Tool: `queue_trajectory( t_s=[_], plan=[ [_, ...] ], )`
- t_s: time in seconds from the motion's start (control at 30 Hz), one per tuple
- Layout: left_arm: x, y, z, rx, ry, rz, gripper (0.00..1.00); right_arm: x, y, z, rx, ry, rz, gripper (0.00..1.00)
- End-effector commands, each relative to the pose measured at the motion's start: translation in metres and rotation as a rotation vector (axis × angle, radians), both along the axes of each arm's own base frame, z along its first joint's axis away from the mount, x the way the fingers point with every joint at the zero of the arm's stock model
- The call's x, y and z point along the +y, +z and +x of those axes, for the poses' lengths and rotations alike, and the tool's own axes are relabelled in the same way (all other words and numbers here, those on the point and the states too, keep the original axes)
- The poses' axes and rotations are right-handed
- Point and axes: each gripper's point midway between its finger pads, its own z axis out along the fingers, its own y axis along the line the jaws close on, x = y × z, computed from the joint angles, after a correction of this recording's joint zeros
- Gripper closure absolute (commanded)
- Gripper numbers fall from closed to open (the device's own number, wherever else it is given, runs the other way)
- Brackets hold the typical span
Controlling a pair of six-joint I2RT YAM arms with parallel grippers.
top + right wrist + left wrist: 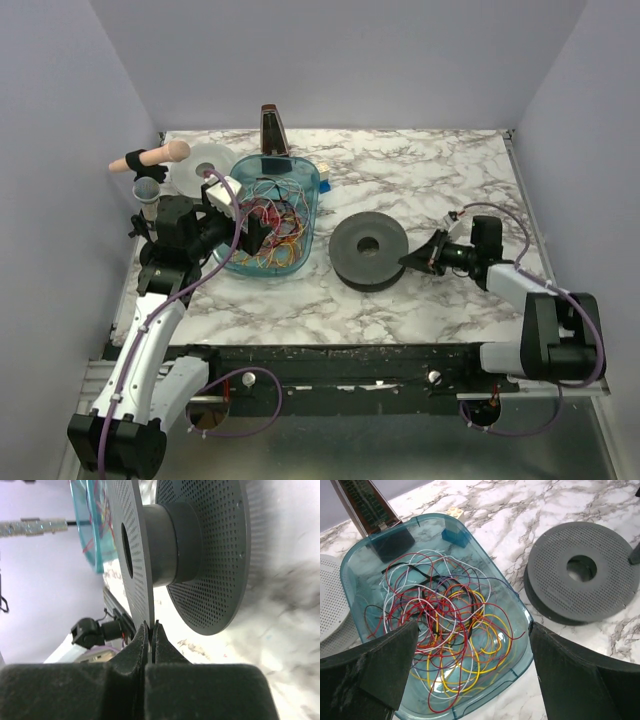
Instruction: Wrap the cables
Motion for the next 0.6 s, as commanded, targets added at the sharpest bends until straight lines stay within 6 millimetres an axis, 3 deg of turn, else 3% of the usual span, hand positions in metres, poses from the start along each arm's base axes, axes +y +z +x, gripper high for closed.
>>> queue_trajectory(
  t_s=[0.0, 0.17, 0.33, 0.5, 0.57],
  plan=[
    [-0.008, 0.009, -0.007, -0.002, -0.017, -0.072, 0.01, -0.041, -0.032, 0.036, 0.036, -0.073, -0.135, 0.99],
    [-0.010, 0.007, -0.007, 0.058, 0.023, -0.157, 0.01, -0.079, -0.034, 0.087, 0.033, -0.215, -0.158, 0.99],
    [-0.004, -0.012, 0.007, 0.168, 0.127, -0.207, 0.02, -0.085, -0.037, 0.099, 0.060, -0.240, -0.149, 0.99],
    [-0.001, -0.026, 0.025, 0.249, 0.158, -0.127, 0.09, -0.087, -0.037, 0.098, 0.054, -0.222, -0.167, 0.53],
    [0.002, -0.033, 0.034, 0.270, 0.158, -0.056, 0.12, -0.089, -0.033, 0.098, 0.054, -0.232, -0.188, 0.42]
  ],
)
